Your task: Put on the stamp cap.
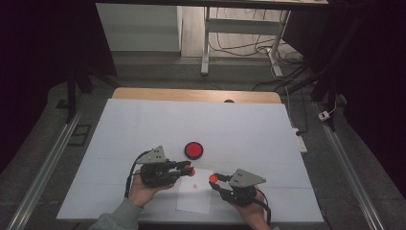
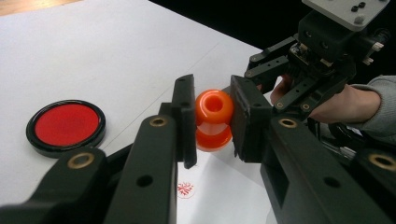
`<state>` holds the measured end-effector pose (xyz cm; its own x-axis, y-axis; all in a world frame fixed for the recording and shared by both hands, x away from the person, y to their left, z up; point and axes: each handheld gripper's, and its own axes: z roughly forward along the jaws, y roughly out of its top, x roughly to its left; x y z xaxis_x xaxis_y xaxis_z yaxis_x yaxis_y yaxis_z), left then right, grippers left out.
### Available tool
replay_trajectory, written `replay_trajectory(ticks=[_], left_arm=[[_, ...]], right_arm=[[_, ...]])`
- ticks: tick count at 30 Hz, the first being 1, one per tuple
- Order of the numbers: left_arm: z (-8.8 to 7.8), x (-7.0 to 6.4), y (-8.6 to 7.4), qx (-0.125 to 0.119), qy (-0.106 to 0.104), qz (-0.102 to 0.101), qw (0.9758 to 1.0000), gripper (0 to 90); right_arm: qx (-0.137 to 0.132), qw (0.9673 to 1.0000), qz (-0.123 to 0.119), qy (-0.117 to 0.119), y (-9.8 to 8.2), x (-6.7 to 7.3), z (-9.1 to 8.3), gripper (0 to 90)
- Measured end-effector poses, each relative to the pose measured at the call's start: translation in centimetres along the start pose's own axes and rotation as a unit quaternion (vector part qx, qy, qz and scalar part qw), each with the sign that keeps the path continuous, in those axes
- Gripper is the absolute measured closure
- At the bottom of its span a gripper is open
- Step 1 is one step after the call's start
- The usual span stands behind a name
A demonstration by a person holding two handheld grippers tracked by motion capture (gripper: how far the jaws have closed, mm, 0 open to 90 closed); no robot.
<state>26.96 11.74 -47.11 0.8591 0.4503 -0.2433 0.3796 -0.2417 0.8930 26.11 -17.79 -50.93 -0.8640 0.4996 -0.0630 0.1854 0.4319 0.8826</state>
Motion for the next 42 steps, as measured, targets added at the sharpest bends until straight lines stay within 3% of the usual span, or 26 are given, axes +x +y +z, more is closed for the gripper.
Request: replay_trajectory(ticks=[17,42], left_arm=[[0.4,-0.4,0.0,0.003,-0.009,0.003,1.0,73.1],[1.6,-1.0,-0.3,0.018,-0.021,0.006,0.9996,73.1]], right_arm=[[-0.002,0.9998,-0.008,0.018,0.7,1.3,2.0,64.6],[-0.023,0.9992,-0.013,0.029,1.6,2.2,2.7,64.7]])
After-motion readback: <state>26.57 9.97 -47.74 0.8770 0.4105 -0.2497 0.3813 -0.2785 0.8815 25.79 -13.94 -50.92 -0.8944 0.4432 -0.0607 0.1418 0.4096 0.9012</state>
